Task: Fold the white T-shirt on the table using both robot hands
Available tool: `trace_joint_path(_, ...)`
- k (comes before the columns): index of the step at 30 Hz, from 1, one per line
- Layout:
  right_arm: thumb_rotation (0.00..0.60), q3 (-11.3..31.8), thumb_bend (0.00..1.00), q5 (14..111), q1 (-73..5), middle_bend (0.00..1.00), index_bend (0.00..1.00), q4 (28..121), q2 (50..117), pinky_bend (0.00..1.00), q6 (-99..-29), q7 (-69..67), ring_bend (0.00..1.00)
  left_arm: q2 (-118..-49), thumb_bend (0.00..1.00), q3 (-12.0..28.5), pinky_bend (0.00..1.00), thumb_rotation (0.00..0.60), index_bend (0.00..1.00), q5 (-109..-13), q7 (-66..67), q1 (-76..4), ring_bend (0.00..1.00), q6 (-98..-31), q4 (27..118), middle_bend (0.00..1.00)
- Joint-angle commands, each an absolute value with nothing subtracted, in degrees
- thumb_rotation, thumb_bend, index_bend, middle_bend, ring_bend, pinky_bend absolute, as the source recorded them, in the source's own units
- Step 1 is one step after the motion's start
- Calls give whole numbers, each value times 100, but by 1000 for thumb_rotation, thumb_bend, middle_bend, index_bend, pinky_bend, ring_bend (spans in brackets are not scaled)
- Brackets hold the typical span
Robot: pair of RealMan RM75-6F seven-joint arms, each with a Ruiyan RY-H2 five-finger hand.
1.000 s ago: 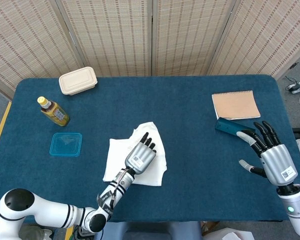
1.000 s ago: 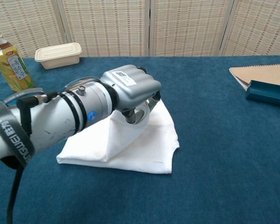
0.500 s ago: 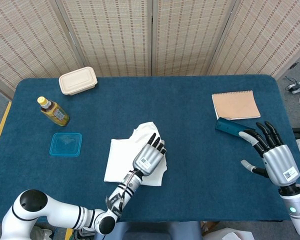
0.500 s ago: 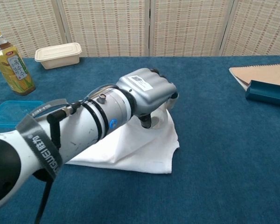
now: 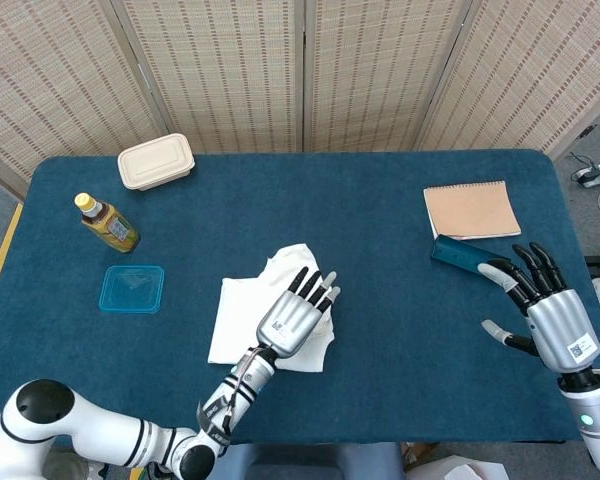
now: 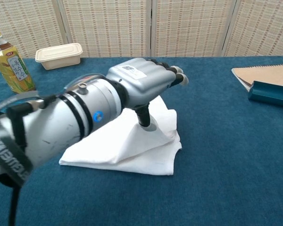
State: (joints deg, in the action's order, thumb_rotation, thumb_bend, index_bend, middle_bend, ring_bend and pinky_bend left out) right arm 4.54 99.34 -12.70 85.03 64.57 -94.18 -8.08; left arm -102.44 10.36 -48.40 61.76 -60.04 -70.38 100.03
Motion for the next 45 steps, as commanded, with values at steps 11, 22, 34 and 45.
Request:
trace_joint_path(11,600,464,99,9958,-1306,235,228,8461,6544,0,-9390,-806,68,-9060,173,696,21,490,282,-5188,4592,-5283,22,-6717,10914,28)
trace_joint_path(22,600,462,103,9946,-1328,236,233,8466,6574,0,-9336,-756,69,-9206,176,1172,0,275,348,-4008,3786,-5600,20,-5657,10085,28)
trace_joint_path(34,600,458,103,9933,-1322,237,238,8443,6587,0,-9334,-779,70,-9149,178,1011,0,216,417,-3636,3454,-5822,20,-5101,10164,28)
trace_joint_path(45,600,449,104,9940,-1326,241,238,8454,6597,0,-9320,-767,71,-9199,177,506,0,214,424,-4146,3598,-5814,19,-5369,10886,28)
